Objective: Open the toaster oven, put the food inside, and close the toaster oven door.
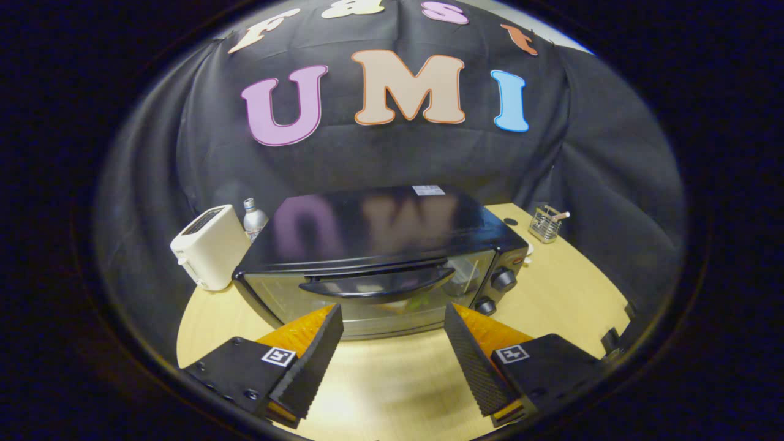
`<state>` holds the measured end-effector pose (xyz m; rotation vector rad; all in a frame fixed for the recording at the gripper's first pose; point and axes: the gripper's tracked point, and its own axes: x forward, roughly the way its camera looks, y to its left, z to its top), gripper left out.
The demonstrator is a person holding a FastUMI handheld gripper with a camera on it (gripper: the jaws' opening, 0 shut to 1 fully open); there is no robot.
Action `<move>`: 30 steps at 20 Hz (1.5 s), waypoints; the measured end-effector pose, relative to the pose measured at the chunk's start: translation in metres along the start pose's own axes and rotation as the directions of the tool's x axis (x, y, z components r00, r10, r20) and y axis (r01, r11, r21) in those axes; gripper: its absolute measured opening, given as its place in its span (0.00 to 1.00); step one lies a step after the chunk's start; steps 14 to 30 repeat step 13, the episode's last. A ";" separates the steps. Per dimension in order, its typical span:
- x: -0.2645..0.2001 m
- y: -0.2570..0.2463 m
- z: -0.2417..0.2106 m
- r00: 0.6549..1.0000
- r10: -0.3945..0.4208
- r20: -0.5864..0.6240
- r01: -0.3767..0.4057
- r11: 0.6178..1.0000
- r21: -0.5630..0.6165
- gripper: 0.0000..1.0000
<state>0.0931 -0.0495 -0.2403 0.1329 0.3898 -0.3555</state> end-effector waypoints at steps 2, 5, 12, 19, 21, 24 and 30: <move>-0.004 -0.001 0.019 1.000 0.000 0.030 0.001 1.000 -0.026 1.00; -0.018 0.012 0.063 0.992 0.060 0.111 -0.054 0.997 -0.056 1.00; -0.068 0.037 0.163 0.927 0.226 0.298 -0.201 0.973 -0.114 1.00; -0.071 0.036 0.170 0.919 0.237 0.313 -0.209 0.970 -0.122 1.00; -0.071 0.036 0.170 0.919 0.237 0.313 -0.209 0.970 -0.122 1.00; -0.071 0.036 0.170 0.919 0.237 0.313 -0.209 0.970 -0.122 1.00; -0.071 0.036 0.170 0.919 0.237 0.313 -0.209 0.970 -0.122 1.00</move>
